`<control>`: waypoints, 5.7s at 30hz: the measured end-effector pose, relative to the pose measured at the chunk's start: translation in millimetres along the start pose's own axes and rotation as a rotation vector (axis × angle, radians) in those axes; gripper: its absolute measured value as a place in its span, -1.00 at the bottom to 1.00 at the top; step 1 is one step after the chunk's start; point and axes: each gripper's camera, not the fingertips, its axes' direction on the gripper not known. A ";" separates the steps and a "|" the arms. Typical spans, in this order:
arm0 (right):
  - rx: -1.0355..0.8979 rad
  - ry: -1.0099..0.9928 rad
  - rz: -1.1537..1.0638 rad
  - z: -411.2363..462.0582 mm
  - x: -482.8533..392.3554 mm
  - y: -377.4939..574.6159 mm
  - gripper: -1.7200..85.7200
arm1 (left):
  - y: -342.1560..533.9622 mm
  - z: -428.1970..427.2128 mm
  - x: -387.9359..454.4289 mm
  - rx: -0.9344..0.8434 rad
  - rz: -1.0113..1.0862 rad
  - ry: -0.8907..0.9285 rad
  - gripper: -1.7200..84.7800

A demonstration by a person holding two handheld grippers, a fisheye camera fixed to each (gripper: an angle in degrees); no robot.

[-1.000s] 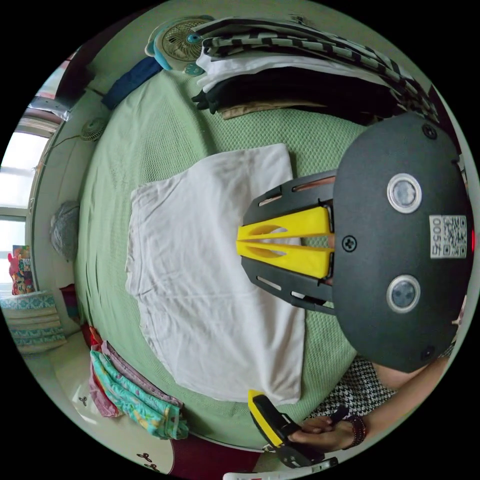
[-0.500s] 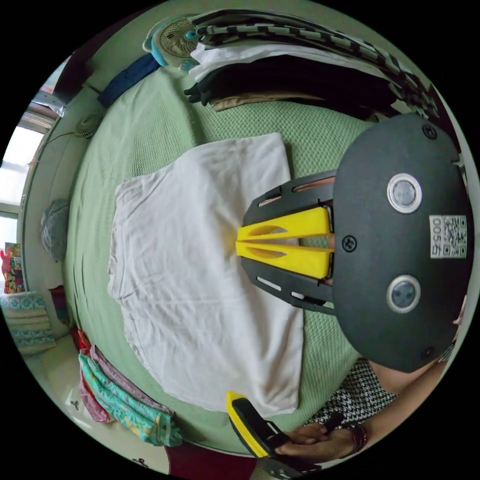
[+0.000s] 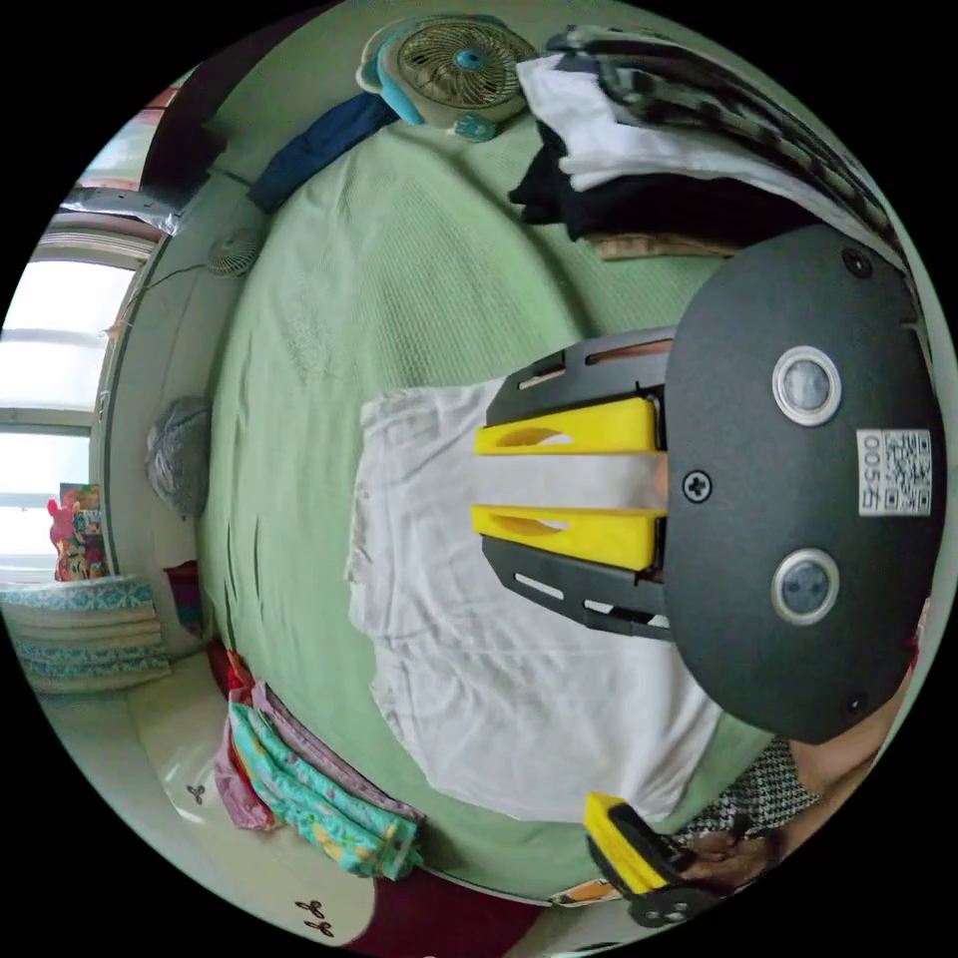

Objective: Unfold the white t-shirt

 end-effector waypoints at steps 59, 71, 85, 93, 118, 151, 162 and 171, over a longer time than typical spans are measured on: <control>-0.173 0.180 0.031 -49.3 20.8 294.3 -1.00 | 347.1 -108.9 -109.3 0.077 -0.201 -0.086 -0.80; -0.201 0.174 -0.003 -45.4 21.8 302.1 -1.00 | 303.2 -98.3 -129.0 0.051 -0.131 -0.075 -0.67; -0.212 0.150 -0.017 -54.2 28.2 322.2 -1.00 | 370.0 -136.5 -86.0 -0.030 0.015 -0.230 -0.92; -0.145 0.092 0.049 -115.9 45.5 352.2 -1.00 | 434.9 -205.9 -87.8 0.029 0.012 -0.169 -0.93; -0.055 -0.002 0.121 -260.5 88.4 511.1 -1.00 | 575.7 -286.6 -113.2 -0.058 -0.087 -0.118 -0.96; -0.011 -0.043 -0.171 -62.2 -54.7 236.1 -0.82 | 261.1 -85.3 -69.6 0.007 0.078 0.012 -0.74; -0.057 -0.040 -0.199 -9.8 -68.4 189.1 -0.84 | 224.2 -34.3 -93.8 0.015 0.113 0.093 -0.78; -0.118 -0.080 -0.164 -6.5 -62.8 158.6 -0.98 | 195.0 -14.3 -101.7 -0.021 0.158 0.110 -0.82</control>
